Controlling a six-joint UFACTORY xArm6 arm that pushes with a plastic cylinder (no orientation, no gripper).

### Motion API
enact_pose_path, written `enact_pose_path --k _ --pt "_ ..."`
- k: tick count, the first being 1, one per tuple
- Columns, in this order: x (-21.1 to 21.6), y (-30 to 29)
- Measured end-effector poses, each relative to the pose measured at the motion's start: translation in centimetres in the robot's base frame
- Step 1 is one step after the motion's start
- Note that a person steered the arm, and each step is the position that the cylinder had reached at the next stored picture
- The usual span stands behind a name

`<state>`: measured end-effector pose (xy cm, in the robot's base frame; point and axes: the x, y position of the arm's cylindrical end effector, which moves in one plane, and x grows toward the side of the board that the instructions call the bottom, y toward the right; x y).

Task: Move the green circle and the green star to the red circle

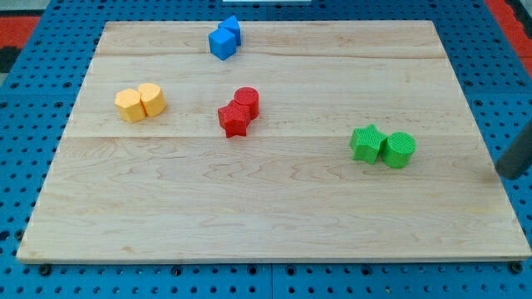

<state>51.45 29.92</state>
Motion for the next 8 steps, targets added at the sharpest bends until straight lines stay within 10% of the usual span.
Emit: enact_pose_path --k 8 --pt "-3.0 -12.8"
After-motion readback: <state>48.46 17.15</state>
